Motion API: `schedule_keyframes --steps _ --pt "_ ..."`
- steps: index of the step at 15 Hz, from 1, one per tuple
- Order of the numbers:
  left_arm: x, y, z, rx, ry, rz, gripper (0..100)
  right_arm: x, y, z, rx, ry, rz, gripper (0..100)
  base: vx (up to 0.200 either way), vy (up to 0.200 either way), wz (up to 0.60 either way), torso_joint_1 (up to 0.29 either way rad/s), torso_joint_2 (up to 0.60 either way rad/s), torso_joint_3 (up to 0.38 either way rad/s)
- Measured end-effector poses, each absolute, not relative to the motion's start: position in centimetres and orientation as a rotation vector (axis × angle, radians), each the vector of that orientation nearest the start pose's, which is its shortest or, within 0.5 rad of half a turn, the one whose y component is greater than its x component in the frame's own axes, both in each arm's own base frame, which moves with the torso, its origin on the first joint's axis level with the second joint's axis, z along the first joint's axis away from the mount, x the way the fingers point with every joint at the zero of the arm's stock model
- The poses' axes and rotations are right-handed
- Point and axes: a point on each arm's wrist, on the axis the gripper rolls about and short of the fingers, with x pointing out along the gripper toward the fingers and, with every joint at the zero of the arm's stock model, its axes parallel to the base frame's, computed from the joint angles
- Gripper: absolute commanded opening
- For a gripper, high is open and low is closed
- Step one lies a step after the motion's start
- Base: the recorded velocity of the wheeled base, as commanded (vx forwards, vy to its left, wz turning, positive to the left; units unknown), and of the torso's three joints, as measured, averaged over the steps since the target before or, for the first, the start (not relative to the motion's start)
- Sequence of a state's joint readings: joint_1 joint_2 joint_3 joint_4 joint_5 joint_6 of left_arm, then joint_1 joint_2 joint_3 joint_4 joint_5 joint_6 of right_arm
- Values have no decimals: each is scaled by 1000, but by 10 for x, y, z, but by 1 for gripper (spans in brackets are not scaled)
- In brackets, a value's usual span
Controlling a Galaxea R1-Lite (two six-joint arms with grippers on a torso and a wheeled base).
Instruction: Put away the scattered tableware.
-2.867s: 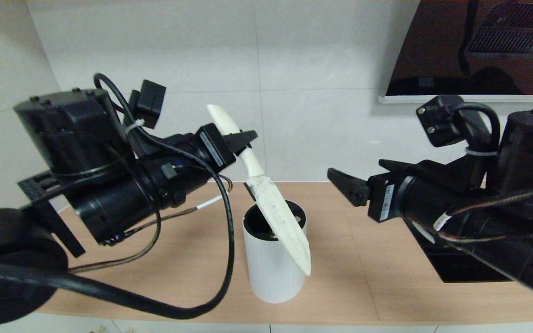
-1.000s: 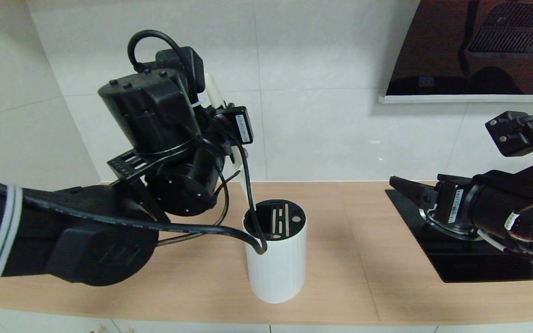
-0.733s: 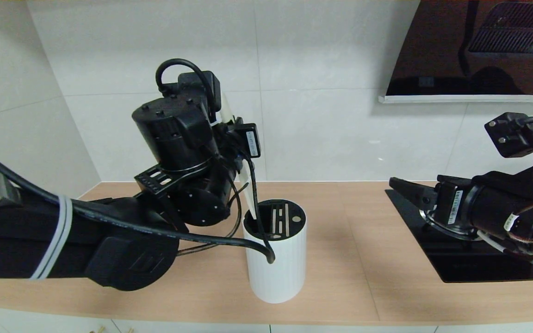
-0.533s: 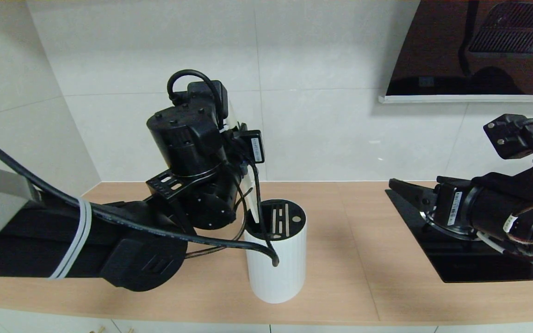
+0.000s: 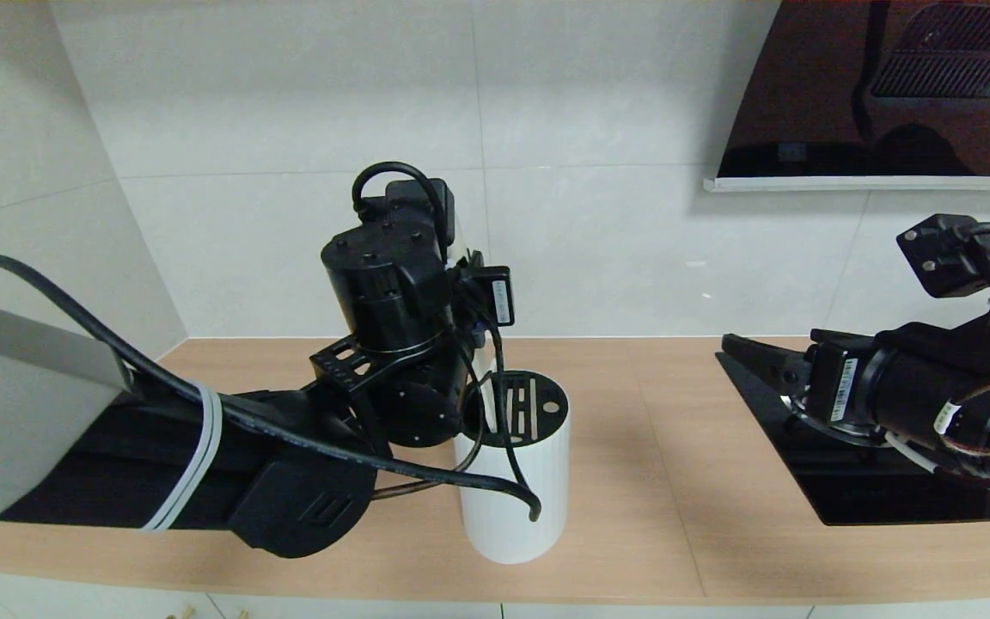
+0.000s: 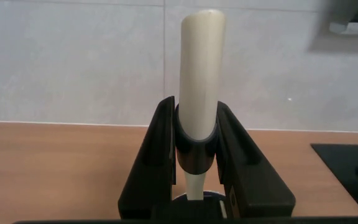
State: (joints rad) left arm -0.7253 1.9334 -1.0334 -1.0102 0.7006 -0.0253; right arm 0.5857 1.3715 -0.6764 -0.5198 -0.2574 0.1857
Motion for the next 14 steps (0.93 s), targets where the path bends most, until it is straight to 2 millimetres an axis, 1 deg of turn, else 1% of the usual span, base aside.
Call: schedule_keyframes --steps 5,14 --pt "276 -245 188 -65 -45 -67 0 189 119 222 112 190 311 100 0 0 0 0 0 0" --pt "277 -250 159 -16 24 -74 0 191 120 220 107 201 310 100 0 0 0 0 0 0"
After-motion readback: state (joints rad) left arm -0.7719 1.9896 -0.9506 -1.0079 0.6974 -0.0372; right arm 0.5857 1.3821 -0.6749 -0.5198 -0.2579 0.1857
